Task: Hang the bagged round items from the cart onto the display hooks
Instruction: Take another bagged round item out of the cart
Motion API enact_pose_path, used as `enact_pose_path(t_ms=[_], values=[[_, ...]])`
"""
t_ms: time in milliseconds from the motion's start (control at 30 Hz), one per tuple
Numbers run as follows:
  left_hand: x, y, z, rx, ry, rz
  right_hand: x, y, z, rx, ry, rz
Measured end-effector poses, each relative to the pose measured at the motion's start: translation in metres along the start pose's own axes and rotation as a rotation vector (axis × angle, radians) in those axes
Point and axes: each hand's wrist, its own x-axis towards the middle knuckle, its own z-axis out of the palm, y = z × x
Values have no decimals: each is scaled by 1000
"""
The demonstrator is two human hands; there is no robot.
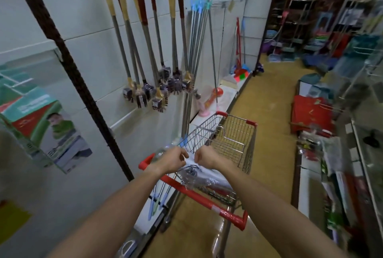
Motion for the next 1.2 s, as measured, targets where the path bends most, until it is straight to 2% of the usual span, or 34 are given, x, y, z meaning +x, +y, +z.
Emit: enact_pose_path(t_ms=[100,500,767,1000,1200], values=[[11,-1,10,18,-47,23,5,8,10,-45,-59,-23],[37,4,18,29,-85,54,14,21,16,33,-12,-78],[61,26,-1,21,18,60,26,26,-34,142,106,-74],[77,52,-35,-130,278,130,19,20,-85,212,299,-164],[79,70,-70,-328,227,246,8,-2,-129,309,366,-271]])
